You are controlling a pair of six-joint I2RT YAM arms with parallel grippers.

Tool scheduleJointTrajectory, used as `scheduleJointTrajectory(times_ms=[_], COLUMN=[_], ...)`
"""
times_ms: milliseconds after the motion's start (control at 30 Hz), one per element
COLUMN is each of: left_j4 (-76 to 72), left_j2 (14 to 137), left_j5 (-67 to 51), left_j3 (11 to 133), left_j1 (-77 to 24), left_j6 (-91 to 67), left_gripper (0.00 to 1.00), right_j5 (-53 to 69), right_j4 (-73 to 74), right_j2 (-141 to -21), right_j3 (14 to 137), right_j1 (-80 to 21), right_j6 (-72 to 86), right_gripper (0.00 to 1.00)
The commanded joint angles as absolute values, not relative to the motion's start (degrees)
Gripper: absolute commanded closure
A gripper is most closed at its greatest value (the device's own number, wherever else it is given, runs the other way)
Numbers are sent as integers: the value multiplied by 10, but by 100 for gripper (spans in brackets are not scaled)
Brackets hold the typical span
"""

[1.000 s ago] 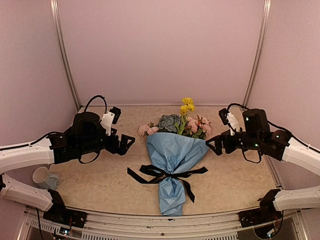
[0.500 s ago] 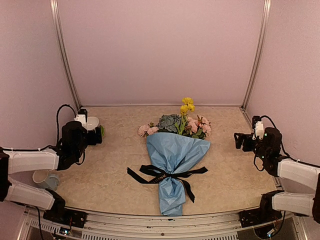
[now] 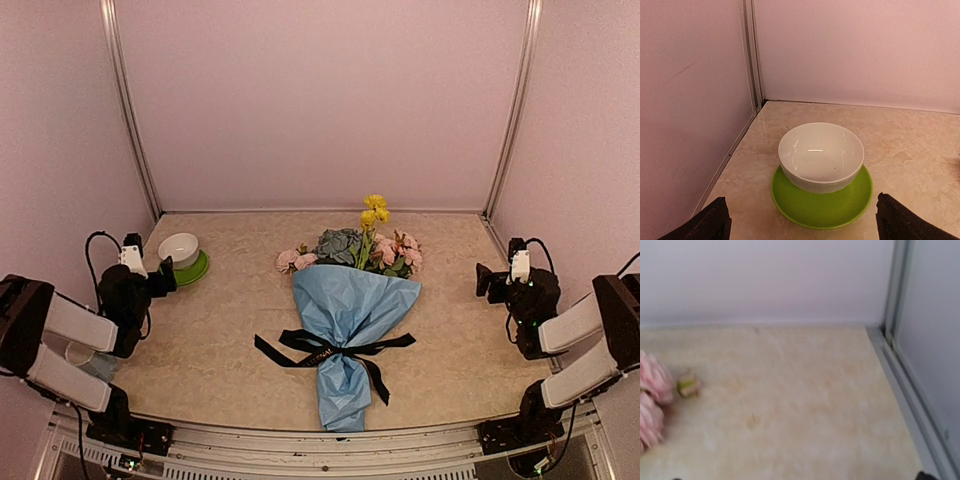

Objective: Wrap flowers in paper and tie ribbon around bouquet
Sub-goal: Reset both arms

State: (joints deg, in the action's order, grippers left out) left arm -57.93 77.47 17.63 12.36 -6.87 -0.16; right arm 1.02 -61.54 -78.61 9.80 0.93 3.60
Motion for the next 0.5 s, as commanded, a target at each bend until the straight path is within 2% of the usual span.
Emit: scheduleJointTrajectory(times_ms=[0,67,133,200,233,467], left_j4=[-723,-806,-767,-783,-757,-740], left_j2=[822,886,879,888,885,889], left_j5=[82,58,40,27,25,25], left_j3=[121,111,114,118,127,139], left_j1=[-34,-18,-14,-15,-15,-11], left_j6=[0,-9,-9,-2,-1,-5], left_gripper=[1,1,1,1,1,1], right_j5=[71,76,60,54,55,70], right_j4=[-769,-905,-811,-815,-763,-751], right_j2=[-849,-923,-889,-907,-899,-903], right_j3=[95,75,92,108,127,135], right_j1=[20,21,22,23,23,18], right_j6=[-13,-14,-7,-6,-6,-20], right_gripper=[0,0,0,0,0,0])
